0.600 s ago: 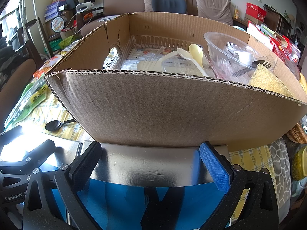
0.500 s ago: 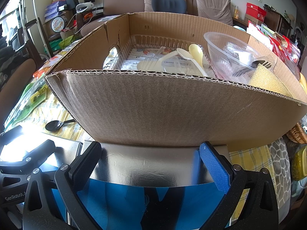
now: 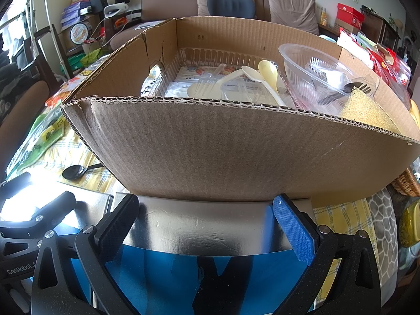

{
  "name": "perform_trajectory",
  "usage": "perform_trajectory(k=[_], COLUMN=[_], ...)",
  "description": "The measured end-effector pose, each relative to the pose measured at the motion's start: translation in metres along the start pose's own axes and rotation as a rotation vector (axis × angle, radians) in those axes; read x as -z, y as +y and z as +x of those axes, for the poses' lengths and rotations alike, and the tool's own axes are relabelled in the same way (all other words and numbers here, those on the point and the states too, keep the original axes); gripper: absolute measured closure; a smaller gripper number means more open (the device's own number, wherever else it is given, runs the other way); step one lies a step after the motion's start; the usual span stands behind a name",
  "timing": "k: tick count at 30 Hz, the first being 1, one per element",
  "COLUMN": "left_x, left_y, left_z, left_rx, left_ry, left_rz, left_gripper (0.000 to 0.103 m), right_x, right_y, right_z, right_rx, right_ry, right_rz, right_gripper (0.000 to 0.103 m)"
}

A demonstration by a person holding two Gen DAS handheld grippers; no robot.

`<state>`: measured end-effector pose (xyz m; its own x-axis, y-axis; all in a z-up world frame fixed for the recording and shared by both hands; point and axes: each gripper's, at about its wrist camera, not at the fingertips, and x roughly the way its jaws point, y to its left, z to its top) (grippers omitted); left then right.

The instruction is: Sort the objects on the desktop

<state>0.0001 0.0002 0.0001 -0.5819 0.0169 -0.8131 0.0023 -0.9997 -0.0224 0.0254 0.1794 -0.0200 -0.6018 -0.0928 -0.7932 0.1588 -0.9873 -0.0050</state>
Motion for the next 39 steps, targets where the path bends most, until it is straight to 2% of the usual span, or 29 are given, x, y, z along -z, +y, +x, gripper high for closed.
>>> perform_trajectory(k=[14,22,30,34,39], left_x=[-0.003,-0.012,-0.027,-0.031,-0.032], left_y=[0.001,0.011,0.065,0.106,0.159], left_z=[-0.005,-0.027,-0.057,-0.068,-0.067], left_rx=[0.038,0.041,0.034,0.004,-0.041], left_ry=[0.011,-0.027,-0.079,-0.107,-0.119], left_rz=[0.0,0.03,0.025,0.02,0.064], left_gripper=[0.0,0.0,0.0,0.0,0.0], right_x=[-0.001,-0.007,-0.029,-0.043,-0.057], right_y=[-0.001,0.0,0.027,0.047,0.077], right_z=[-0.006,-0.035,-0.078,-0.092,-0.106], right_rx=[-0.02,-0.021,-0.05,-0.051,-0.075], right_ry=[0.006,-0.038,-0.103,-0.14,-0.193], right_rz=[0.025,0.05,0.024,0.011,-0.02], right_gripper=[0.0,0.0,0.0,0.0,0.0])
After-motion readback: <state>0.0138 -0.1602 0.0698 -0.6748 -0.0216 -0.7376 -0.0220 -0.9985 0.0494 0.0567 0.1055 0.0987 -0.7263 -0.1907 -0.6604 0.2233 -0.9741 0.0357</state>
